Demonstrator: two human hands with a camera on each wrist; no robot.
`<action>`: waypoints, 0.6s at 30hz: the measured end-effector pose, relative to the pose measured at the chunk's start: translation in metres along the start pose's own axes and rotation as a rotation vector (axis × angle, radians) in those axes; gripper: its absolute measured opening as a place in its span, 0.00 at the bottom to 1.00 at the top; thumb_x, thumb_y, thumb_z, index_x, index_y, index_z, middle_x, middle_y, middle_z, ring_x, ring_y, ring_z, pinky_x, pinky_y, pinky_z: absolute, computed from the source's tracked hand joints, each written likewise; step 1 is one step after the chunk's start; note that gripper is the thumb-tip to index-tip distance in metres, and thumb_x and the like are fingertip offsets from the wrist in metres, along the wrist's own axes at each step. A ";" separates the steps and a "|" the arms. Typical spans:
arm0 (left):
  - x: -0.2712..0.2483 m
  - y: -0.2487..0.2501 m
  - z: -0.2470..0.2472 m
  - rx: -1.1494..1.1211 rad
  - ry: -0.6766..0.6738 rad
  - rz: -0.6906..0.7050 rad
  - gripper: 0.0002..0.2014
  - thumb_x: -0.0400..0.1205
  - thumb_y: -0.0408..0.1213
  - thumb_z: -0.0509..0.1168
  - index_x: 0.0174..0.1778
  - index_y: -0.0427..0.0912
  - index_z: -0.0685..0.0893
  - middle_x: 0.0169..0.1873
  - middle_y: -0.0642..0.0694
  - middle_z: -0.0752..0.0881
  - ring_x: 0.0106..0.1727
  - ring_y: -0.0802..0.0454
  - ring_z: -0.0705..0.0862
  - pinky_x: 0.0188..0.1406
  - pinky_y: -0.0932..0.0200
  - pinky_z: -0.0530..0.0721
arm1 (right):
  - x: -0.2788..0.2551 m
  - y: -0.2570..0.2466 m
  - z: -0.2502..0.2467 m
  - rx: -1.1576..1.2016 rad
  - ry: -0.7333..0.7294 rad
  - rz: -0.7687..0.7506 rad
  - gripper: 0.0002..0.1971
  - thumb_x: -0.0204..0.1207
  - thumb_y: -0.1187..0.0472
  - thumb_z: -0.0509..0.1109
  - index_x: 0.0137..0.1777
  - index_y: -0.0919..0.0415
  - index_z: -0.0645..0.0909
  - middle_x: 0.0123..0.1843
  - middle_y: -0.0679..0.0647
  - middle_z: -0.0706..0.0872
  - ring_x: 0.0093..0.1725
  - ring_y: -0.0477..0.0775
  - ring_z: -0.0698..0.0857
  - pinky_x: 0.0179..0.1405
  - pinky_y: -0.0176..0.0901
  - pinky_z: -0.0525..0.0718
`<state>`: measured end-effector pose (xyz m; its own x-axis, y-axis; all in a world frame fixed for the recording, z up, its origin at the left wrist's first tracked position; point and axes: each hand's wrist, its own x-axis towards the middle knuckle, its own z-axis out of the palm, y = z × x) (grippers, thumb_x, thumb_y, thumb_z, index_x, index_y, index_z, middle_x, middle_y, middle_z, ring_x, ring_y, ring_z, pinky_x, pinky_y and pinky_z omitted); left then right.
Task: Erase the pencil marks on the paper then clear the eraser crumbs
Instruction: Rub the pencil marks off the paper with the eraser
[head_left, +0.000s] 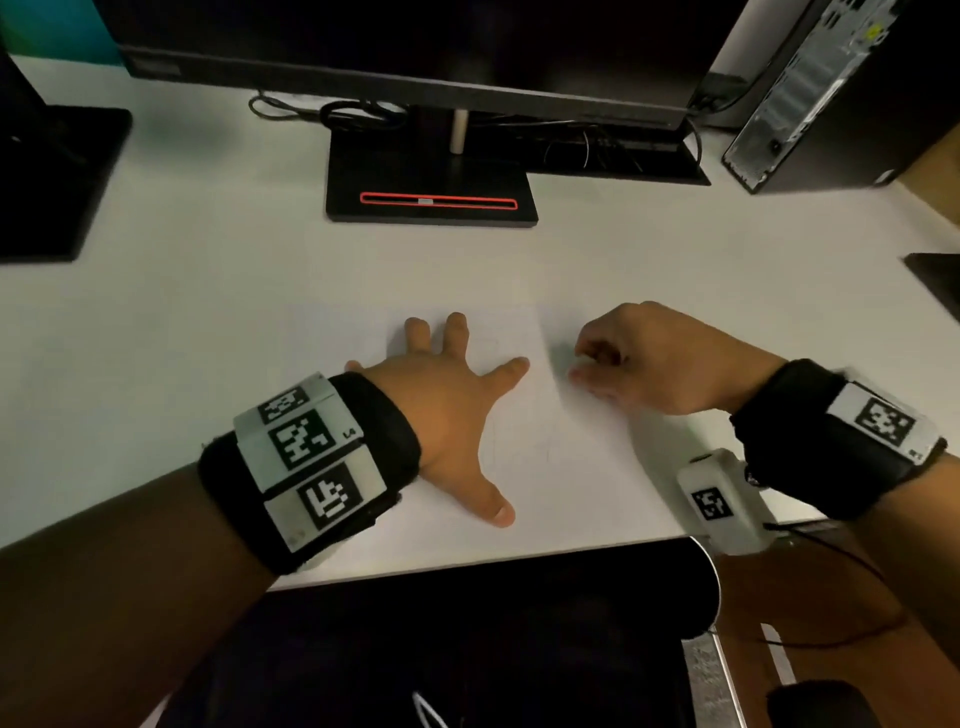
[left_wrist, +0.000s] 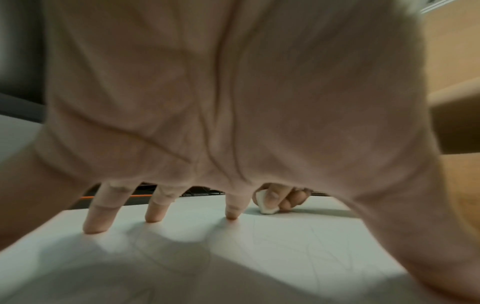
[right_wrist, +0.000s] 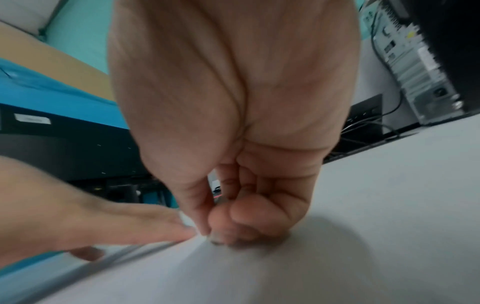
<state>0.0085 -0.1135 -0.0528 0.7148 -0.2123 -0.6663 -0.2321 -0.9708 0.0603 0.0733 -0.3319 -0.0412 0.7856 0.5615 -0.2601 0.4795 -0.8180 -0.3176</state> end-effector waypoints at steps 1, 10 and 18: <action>0.001 0.001 0.000 0.006 -0.001 0.001 0.70 0.58 0.80 0.73 0.80 0.73 0.26 0.84 0.43 0.23 0.84 0.29 0.28 0.76 0.21 0.67 | 0.001 0.003 -0.002 -0.003 0.027 0.019 0.14 0.81 0.53 0.69 0.35 0.56 0.79 0.31 0.49 0.85 0.30 0.49 0.79 0.33 0.45 0.78; 0.003 0.001 0.001 0.009 -0.020 0.004 0.70 0.58 0.81 0.72 0.79 0.73 0.24 0.83 0.43 0.21 0.84 0.28 0.26 0.75 0.19 0.65 | 0.002 0.002 -0.002 -0.015 -0.028 0.030 0.20 0.82 0.50 0.67 0.34 0.63 0.77 0.29 0.55 0.81 0.27 0.48 0.73 0.30 0.45 0.74; 0.001 0.000 0.000 0.007 -0.019 0.014 0.70 0.59 0.81 0.72 0.79 0.73 0.24 0.83 0.42 0.21 0.83 0.27 0.26 0.76 0.19 0.65 | 0.001 0.000 0.000 0.029 -0.064 0.019 0.20 0.82 0.50 0.67 0.33 0.63 0.78 0.28 0.54 0.81 0.26 0.47 0.72 0.32 0.50 0.75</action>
<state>0.0091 -0.1141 -0.0531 0.6988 -0.2234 -0.6795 -0.2467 -0.9670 0.0643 0.0744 -0.3318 -0.0412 0.7675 0.5533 -0.3237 0.4525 -0.8254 -0.3377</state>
